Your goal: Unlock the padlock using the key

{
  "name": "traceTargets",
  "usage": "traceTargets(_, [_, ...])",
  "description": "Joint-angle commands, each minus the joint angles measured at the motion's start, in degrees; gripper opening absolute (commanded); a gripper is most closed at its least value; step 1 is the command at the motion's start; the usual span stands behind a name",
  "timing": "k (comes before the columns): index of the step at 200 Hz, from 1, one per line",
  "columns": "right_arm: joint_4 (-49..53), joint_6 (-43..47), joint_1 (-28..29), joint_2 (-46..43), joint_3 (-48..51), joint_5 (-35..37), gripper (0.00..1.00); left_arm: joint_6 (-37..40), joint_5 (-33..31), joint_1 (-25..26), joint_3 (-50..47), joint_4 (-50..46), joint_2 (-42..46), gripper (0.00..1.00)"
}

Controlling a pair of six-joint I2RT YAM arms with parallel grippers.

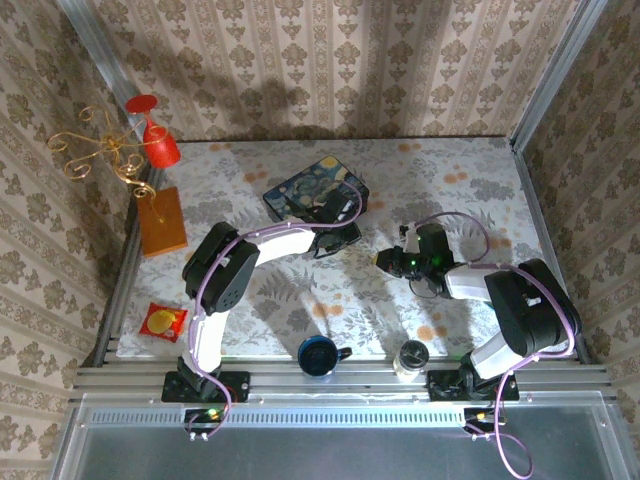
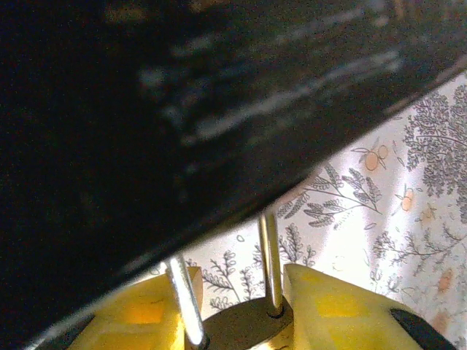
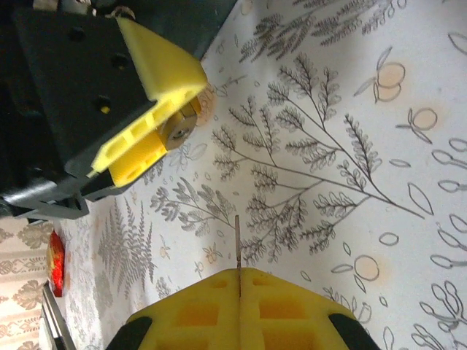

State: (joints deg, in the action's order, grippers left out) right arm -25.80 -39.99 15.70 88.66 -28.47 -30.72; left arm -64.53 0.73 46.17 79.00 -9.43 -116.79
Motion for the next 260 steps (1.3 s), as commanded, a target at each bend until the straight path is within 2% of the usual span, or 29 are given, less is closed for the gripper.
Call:
traceTargets(1, [-1.97,2.78,0.03,-1.8,0.5,-1.84,0.0,-1.71,2.54,-0.43,-0.64,3.38,4.08,0.25])
traceTargets(74, [-1.82,4.55,0.03,-1.7,1.31,-2.22,0.0,-4.09,4.36,-0.42,-2.01,6.04,4.45,0.25])
traceTargets(157, [-12.02,3.84,0.08,3.36,-0.18,-7.94,0.0,-4.75,5.29,-0.12,-2.62,7.13,4.12,0.26])
traceTargets(260, [-25.62,1.98,-1.12,13.29,-0.63,-9.31,0.0,-5.56,5.88,-0.32,-3.83,8.53,4.64,0.26])
